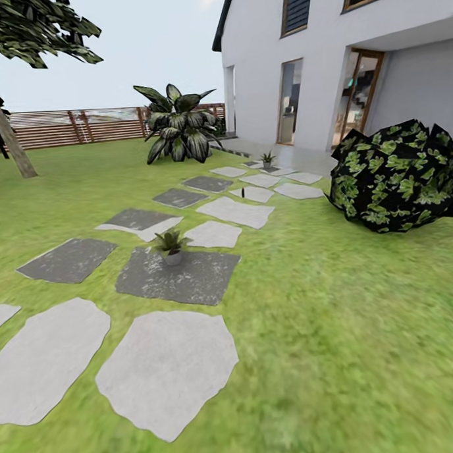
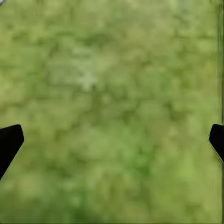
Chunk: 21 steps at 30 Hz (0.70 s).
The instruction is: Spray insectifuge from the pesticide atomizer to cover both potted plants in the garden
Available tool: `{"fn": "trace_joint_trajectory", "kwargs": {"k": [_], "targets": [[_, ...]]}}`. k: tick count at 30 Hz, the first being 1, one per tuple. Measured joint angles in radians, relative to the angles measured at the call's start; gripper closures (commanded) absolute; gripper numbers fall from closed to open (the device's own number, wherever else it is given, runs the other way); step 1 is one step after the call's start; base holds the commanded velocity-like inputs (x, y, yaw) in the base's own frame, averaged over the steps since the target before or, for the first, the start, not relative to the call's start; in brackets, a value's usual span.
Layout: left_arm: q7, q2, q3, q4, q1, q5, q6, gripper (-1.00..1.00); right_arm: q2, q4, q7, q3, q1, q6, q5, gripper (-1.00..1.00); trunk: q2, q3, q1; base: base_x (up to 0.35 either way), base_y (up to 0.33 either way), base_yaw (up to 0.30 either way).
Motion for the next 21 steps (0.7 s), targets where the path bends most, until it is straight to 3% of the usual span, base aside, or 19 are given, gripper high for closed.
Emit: {"fn": "trace_joint_trajectory", "kwargs": {"k": [10, 21], "targets": [[0.0, 0.0, 0.0, -0.001, 0.0, 0.0, 0.0, -1.0, 0.0, 0.0, 0.0, 0.0, 0.0, 0.0, 0.0, -1.0, 0.0, 0.0, 0.0, 0.339, 0.0, -0.256], [0.0, 0.0, 0.0, -0.001, 0.0, -0.001, 0.0, -1.0, 0.0, 0.0, 0.0, -0.001, 0.0, 0.0, 0.0, -1.0, 0.0, 0.0, 0.0, 0.339, 0.0, -0.017]]}}
